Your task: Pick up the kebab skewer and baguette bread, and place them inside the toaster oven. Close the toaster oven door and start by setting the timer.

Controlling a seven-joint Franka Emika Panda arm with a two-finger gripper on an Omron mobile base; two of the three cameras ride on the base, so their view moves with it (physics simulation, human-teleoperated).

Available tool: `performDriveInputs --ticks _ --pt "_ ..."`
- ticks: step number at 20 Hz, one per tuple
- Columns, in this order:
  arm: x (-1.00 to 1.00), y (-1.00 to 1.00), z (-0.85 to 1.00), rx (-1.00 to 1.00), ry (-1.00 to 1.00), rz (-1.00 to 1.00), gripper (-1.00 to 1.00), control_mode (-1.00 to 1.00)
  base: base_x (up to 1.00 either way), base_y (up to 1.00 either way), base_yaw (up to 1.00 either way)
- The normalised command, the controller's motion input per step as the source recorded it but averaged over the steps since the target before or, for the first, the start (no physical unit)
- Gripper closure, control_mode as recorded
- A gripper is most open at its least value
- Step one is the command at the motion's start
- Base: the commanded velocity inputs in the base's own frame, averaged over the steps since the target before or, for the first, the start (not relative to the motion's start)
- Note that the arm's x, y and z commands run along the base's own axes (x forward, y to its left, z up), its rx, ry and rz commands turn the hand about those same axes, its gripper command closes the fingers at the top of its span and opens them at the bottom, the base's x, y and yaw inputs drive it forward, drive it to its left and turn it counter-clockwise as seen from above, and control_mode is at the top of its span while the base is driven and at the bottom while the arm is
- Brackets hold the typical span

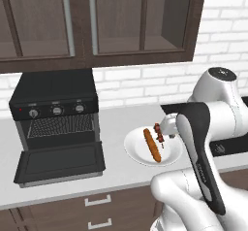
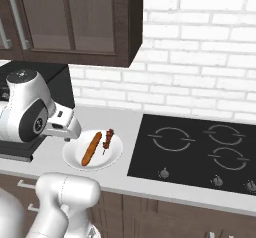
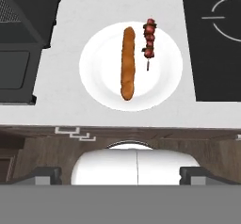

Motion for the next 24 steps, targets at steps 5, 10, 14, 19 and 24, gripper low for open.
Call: performDriveInputs --ticks 5,10,14,19,24 --pt "0.00 -0.13 0.00 0.01 0.00 0.00 -1.00 -1.00 0.00 0.00 0.00" --pt "0.00 0.00 0.00 0.00 0.00 0.00 -1.00 -1.00 0.00 0.00 0.00" --pt "0.00 0.02 -0.03 0.00 0.00 0.00 -1.00 1.00 -0.03 0.09 0.00" --pt "0.00 0.00 0.00 0.00 0.00 0.00 -1.00 1.00 -0.06 0.95 -0.04" --pt "0.00 0.00 0.00 0.00 0.00 0.00 -1.00 1.00 0.00 1.00 0.00"
